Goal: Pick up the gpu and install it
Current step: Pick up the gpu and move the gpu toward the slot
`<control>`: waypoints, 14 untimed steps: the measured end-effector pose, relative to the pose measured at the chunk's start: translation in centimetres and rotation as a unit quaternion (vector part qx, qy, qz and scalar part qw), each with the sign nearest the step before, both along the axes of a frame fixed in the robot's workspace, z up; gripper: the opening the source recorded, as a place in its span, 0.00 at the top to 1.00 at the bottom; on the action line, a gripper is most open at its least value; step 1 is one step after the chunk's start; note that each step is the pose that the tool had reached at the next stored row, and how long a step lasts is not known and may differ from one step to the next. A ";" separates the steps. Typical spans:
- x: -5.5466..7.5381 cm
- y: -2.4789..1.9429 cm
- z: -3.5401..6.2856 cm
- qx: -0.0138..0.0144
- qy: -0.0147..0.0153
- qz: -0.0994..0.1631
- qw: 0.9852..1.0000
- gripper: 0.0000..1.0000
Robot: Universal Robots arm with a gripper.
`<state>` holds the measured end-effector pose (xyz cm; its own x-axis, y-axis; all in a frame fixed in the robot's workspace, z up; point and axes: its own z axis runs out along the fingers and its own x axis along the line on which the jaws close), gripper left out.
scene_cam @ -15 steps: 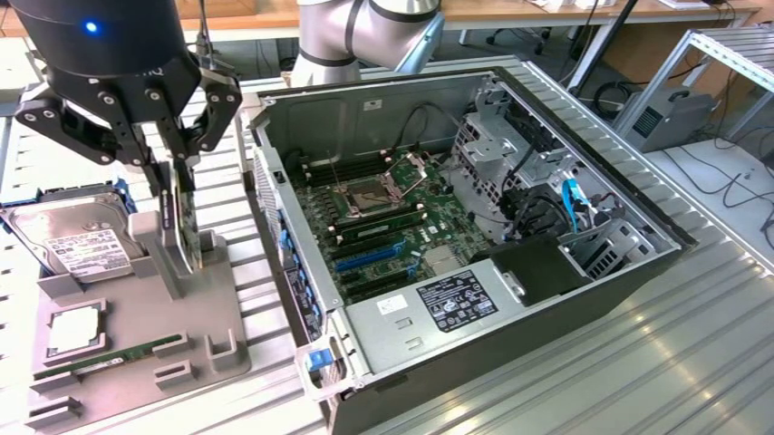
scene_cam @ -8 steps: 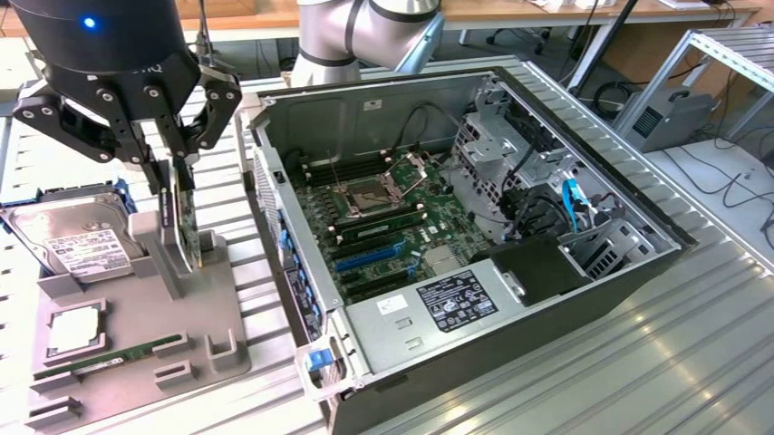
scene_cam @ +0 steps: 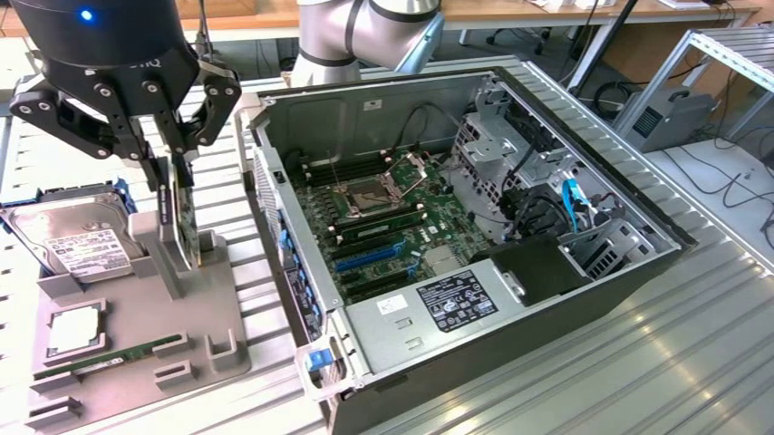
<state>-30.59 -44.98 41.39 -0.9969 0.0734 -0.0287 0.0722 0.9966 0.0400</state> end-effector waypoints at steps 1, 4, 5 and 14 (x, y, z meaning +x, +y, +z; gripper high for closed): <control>0.0 0.00 0.04 0.000 0.000 0.000 1.000 0.73; 0.0 0.00 0.14 0.000 0.000 0.000 1.000 0.73; 0.0 0.00 0.17 0.000 0.000 0.000 1.000 0.73; 0.0 0.00 0.43 0.000 0.000 0.000 1.000 0.73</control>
